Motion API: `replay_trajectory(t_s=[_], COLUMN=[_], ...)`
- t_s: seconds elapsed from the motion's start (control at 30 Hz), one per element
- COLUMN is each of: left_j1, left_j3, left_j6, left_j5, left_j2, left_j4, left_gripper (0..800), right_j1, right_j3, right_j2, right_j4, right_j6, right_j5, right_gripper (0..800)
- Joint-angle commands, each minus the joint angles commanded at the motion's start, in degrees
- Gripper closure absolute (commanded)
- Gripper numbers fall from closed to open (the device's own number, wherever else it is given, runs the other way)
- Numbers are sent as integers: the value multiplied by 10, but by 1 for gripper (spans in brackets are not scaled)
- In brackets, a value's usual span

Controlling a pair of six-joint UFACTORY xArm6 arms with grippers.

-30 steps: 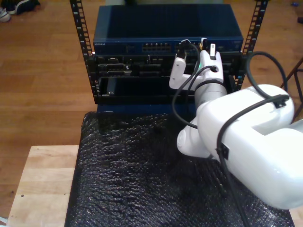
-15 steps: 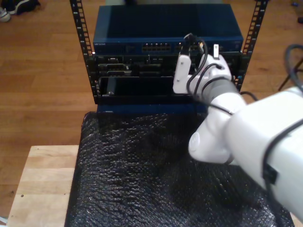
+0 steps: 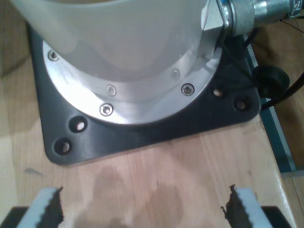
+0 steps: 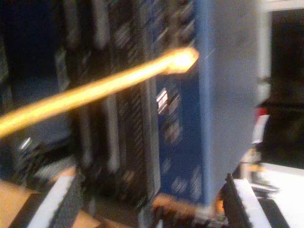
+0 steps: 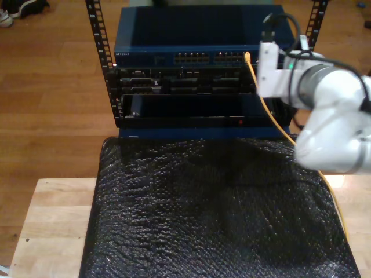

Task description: Grab the cable and plug it in

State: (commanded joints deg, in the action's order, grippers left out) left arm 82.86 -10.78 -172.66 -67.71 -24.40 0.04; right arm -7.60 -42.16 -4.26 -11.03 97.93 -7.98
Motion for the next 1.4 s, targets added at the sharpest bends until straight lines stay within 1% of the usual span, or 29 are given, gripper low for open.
replay_trajectory(t_s=[0.17,0.33,0.77,0.97,1.13,1.23,1.4], left_j1=[0,0,0,0,0,0,0], left_j3=[0,0,1,0,0,0,0], left_j6=[0,0,0,0,0,-1,0], left_j5=[0,0,-1,0,-1,0,0], left_j2=[0,0,0,0,0,0,0], left_j4=[0,0,0,0,0,0,0], left_gripper=[0,0,0,0,0,0,0], right_j1=[62,98,239,314,379,411,482], right_j3=[-11,-13,-15,-9,-6,6,36], right_j2=[-33,-53,-121,-153,-170,-183,-216], right_j4=[43,46,44,45,46,47,47], right_j6=[13,89,241,301,325,352,422], right_j5=[116,188,370,488,593,636,697], right_gripper=[88,2,2,2,2,2,1])
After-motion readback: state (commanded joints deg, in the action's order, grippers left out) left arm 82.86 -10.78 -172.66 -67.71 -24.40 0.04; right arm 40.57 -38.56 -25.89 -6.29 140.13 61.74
